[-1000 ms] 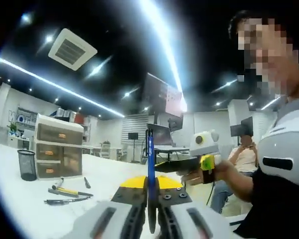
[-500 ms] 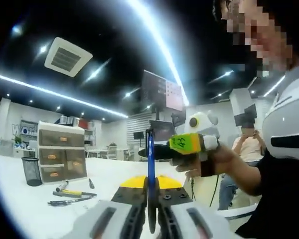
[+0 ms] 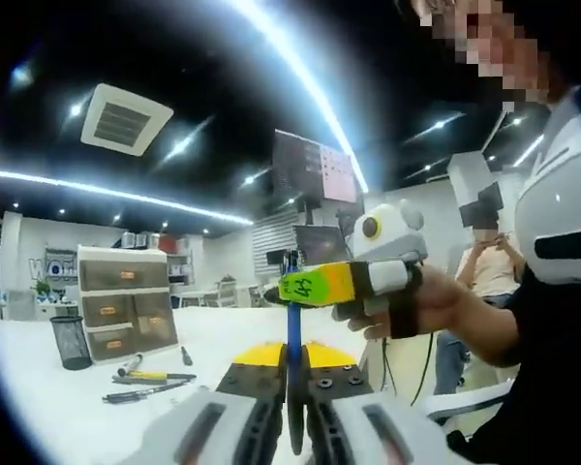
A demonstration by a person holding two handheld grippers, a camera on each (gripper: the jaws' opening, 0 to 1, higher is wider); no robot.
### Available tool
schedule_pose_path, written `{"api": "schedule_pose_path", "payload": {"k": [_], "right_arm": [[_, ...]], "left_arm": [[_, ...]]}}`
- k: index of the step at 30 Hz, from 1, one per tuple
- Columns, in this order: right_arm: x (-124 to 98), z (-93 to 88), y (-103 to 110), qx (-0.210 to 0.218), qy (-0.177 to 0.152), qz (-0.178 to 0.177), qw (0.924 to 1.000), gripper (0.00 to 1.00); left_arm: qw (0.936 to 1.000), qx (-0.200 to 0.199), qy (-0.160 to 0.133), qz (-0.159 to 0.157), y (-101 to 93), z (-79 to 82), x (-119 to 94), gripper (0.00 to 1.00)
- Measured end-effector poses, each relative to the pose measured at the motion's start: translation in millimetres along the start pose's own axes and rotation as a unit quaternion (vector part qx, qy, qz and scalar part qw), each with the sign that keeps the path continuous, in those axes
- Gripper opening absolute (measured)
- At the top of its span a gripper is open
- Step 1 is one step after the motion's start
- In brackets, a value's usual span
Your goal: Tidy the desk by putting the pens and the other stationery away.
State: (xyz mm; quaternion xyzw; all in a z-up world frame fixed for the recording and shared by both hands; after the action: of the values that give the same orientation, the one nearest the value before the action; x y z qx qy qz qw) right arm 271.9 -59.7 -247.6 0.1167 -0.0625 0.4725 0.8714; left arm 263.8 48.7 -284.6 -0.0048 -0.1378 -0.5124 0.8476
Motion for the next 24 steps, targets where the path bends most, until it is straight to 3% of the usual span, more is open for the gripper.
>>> {"api": "schedule_pose_path", "payload": {"k": [5,9,12,13,16,24], "right_arm": [[2.7,-4.2,3.3,0.02,0.004,0.008,0.9998,0.05],[4.4,-5.9,5.0,0.01,0.009,0.01,0.9999,0.05],[5.0,-7.6,4.1,0.006,0.013,0.009,0.9999,0.05],[5.2,-8.1,4.2,0.005,0.014,0.01,0.9998,0.05],[5.7,-8.3,4.7,-0.008,0.017,0.006,0.9998,0.05],[7.9,-11.5,10.3,-0.065,0.056,0.009,0.9963,0.04]], "left_arm": [[0.9999,0.008,0.011,0.003,0.4,-3.3,-0.5,0.07],[0.9998,0.014,0.013,-0.001,0.8,-4.6,-0.2,0.07],[0.9989,0.041,0.02,-0.007,1.1,-7.5,0.4,0.1],[0.9982,0.049,0.034,-0.007,0.9,-11.2,0.3,0.12],[0.9981,0.033,0.051,-0.012,-1.2,-18.6,1.5,0.18],[0.9969,0.0,0.073,-0.029,-0.8,-19.8,0.4,0.18]]}}
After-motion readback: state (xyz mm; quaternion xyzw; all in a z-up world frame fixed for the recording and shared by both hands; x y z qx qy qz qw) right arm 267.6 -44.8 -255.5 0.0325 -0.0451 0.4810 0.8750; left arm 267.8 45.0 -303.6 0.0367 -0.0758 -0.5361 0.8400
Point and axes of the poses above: the point that each gripper's makers call its tool centre point, and the gripper's own axes: x roughly forward along the fingers, y roughly to its left, z roughly out of its top, the point moved 6 cm from there along -x, roughly backward along the fingers, and after that the axes turned 6 degrees about -y, right-handed, at the moved point
